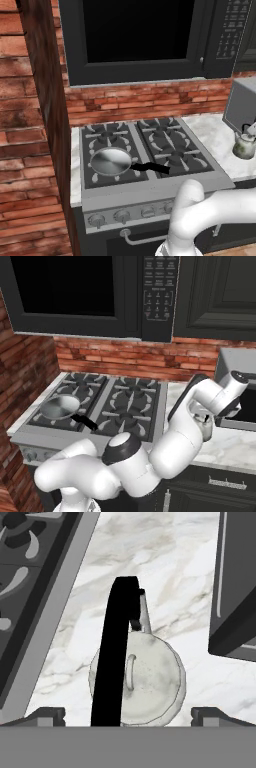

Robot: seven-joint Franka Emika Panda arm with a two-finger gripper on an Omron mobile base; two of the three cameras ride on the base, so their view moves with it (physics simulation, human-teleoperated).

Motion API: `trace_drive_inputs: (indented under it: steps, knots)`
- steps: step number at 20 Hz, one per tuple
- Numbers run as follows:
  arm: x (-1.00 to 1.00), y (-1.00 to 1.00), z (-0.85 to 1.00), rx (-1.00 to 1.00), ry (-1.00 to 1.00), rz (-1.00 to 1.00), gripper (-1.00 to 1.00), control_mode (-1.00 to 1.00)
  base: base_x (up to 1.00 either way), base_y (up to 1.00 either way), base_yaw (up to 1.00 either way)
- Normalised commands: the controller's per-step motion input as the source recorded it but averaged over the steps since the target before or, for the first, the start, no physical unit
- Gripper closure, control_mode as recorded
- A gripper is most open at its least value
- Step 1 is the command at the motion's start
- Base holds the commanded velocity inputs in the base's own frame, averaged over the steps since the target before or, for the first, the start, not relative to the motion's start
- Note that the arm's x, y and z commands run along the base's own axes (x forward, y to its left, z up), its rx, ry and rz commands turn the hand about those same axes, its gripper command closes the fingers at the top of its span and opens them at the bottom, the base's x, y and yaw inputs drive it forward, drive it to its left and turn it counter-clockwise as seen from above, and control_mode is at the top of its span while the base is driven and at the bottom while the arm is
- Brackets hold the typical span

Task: Pick the kettle from the counter and place it on a stove burner. Then turn the burner on.

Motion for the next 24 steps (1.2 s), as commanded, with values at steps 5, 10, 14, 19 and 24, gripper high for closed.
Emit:
trace_drive_inputs:
  steps: [5,10,14,19,24]
  knots:
    - [0.09,-0.10,-0.14,0.00,0.00,0.02,1.00,-1.00,0.00,0.00,0.00]
    - [-0.02,0.00,-0.03,0.00,0.00,0.02,1.00,-1.00,0.00,0.00,0.00]
    - [-0.18,0.00,0.00,0.00,-0.02,0.04,1.00,-1.00,0.00,0.00,0.00]
    - [-0.32,0.06,0.10,0.00,-0.13,0.02,1.00,-1.00,0.00,0.00,0.00]
    - [-0.35,0.29,0.31,-0.03,-0.18,0.00,1.00,-1.00,0.00,0.00,0.00]
